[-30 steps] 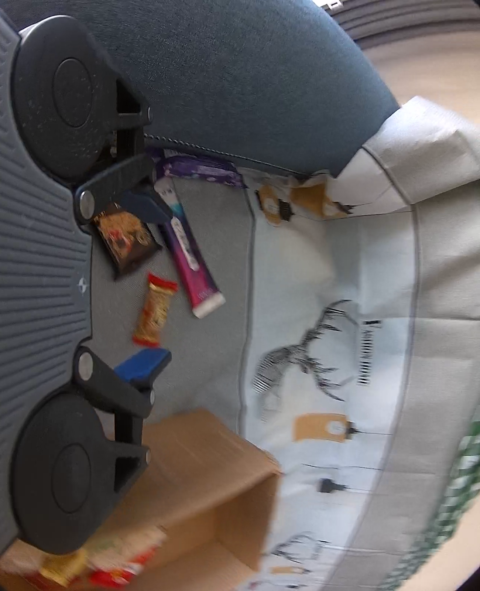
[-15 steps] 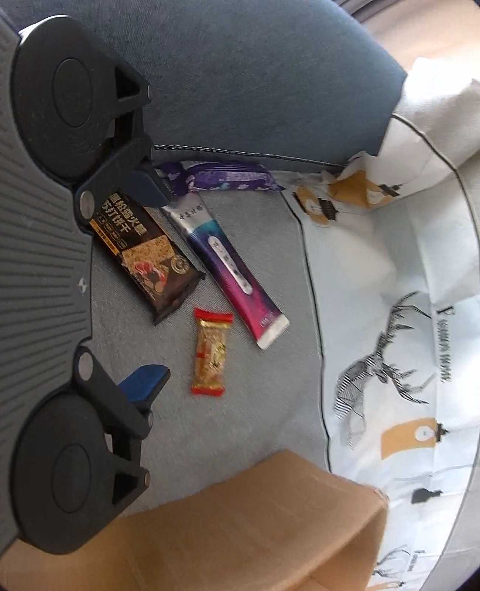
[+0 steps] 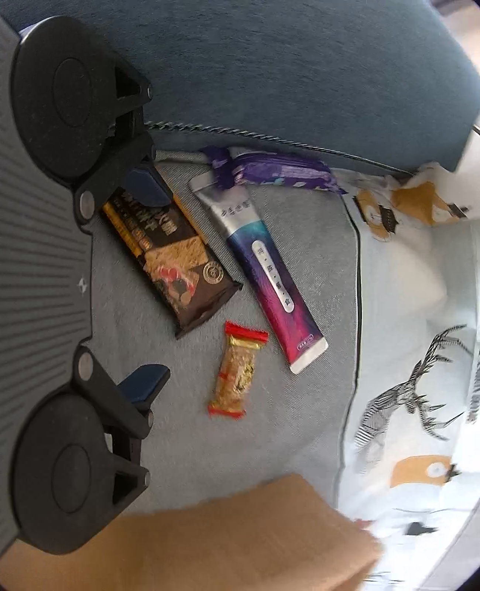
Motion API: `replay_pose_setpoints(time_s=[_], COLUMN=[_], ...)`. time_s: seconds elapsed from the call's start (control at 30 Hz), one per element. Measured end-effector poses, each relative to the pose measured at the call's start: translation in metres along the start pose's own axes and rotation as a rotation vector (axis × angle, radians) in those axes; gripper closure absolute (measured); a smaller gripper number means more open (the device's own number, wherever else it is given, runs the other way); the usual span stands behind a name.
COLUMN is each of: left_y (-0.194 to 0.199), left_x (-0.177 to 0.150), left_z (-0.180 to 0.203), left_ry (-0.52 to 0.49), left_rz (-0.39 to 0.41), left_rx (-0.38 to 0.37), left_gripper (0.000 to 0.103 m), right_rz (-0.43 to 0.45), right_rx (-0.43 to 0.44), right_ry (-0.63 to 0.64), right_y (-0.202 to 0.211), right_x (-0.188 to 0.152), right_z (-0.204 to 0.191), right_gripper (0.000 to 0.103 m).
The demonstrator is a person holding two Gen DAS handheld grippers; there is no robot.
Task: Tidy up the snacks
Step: 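Move the left gripper to the chocolate biscuit bar while the right hovers over the box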
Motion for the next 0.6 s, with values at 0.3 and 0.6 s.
replay_pose_setpoints(time_s=[0.3, 0.6], left_y=[0.006, 0.005], left_x=[0.006, 0.006], left_z=[-0.009, -0.014], left_ry=[0.038, 0.042], left_rz=[0.029, 0.032], left_rx=[-0.001, 0.021], left_gripper=[0.018, 0.031], right_rz=[0.002, 0.010], right_rx=[-0.002, 0.011], right_ry=[0.009, 0.052], right_y=[0.000, 0.003], right_x=[-0.001, -0.004], right_z=[-0.002, -0.008], right_gripper=[0.064, 0.064])
Point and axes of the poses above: each gripper's, at about its wrist camera, not at the fingertips, and y roughly against the way its jaws point, z to its right, x to its top, the point moved 4 cm from there along -y, roughly the way its jaws point, and after that the axes turned 5 degrees about y, right-handed, at the moved point
